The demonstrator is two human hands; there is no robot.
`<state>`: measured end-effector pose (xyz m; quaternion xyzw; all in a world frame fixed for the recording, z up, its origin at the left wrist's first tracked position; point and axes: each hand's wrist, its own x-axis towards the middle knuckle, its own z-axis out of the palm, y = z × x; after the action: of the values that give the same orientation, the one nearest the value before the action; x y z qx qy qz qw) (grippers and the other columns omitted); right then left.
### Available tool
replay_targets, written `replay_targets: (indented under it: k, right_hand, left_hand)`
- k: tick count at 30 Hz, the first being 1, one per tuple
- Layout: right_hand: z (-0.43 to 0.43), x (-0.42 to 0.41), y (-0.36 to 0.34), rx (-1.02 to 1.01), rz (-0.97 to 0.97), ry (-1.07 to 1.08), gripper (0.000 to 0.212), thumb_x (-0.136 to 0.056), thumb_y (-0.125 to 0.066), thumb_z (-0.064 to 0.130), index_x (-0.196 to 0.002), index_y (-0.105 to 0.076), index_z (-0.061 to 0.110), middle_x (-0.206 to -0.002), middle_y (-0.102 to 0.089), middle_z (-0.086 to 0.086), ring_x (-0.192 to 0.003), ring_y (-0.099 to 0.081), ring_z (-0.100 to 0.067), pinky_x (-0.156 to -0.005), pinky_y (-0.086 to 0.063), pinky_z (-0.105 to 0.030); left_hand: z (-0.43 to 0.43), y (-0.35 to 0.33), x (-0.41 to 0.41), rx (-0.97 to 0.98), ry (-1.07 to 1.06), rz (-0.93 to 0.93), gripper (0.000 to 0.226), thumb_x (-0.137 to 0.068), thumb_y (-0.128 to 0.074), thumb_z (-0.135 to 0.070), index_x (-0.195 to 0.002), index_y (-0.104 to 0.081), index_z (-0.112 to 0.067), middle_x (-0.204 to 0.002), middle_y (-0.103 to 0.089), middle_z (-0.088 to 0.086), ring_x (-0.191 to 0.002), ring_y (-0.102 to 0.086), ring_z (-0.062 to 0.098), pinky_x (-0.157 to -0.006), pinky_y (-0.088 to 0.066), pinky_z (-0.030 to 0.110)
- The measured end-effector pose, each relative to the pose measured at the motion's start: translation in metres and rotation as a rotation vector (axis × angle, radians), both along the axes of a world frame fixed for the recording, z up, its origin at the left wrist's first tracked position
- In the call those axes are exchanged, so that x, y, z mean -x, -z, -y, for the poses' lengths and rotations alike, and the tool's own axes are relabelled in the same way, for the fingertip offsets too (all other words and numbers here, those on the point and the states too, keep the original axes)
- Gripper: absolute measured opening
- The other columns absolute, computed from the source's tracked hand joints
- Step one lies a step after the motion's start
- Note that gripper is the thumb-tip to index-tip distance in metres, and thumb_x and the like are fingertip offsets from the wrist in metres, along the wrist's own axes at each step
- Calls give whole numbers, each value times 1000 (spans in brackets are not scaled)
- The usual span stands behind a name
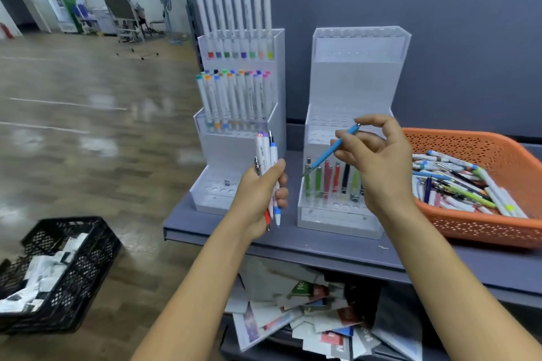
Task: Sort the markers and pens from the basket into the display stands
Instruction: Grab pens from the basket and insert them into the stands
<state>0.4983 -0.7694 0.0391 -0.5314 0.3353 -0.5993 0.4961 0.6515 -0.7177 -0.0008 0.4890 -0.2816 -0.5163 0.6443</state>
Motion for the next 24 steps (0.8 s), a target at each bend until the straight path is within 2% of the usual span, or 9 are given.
replay_targets:
  k: [4, 7, 11, 13, 18, 24]
  right_hand:
    - [-8, -19, 13, 48, -59, 43, 25, -86, -61, -4, -93, -57, 19, -93, -67, -22, -81, -71, -20, -70, -57, -27]
    - [-10, -21, 22, 105, -133, 119, 29, -85, -62, -6, -92, -59, 23, -92, -67, -14, -82, -70, -18, -76, -58, -35]
    - [-6, -9, 28, 179, -245, 268, 34, -84, -64, -1, -90, -59, 32, -88, -67, -2, -88, -68, -19, -81, -57, -45]
    - [0, -1, 29, 207, -301, 329, 34, -85, -65, 0, -91, -58, 33, -88, -67, 4, -88, -67, -15, -80, -57, -40]
    - [15, 8, 35, 267, -446, 364, 25, -85, -63, -2, -94, -59, 21, -86, -64, 14, -83, -64, 0, -73, -51, -11]
    - [33, 10, 53, 274, -556, 347, 21, -84, -63, -4, -98, -62, 12, -84, -61, 17, -79, -59, 12, -71, -47, -6]
  left_hand:
    - [-7, 7, -20, -16, 58, -79, 6, -97, -52, -16, -99, -49, -11, -66, -58, 1, -42, -40, 8, -37, -34, 17]
    - [-9, 12, -29, -24, 97, -75, 10, -96, -52, -15, -102, -51, -7, -67, -63, -1, -45, -44, 9, -36, -35, 17]
    - [-4, 17, -26, -68, 131, -61, 9, -95, -54, -16, -94, -51, -8, -70, -56, 2, -43, -43, 8, -36, -36, 18]
    - [1, 17, -19, -79, 150, -82, 8, -95, -54, -17, -94, -50, -10, -68, -54, 1, -43, -42, 8, -36, -35, 17]
    - [11, 14, -3, -91, 183, -121, 7, -96, -54, -17, -95, -49, -11, -66, -53, 1, -42, -40, 7, -36, -34, 16]
    - [22, 15, 2, -101, 187, -108, 9, -95, -54, -16, -90, -49, -11, -68, -53, 2, -43, -40, 8, -36, -33, 17]
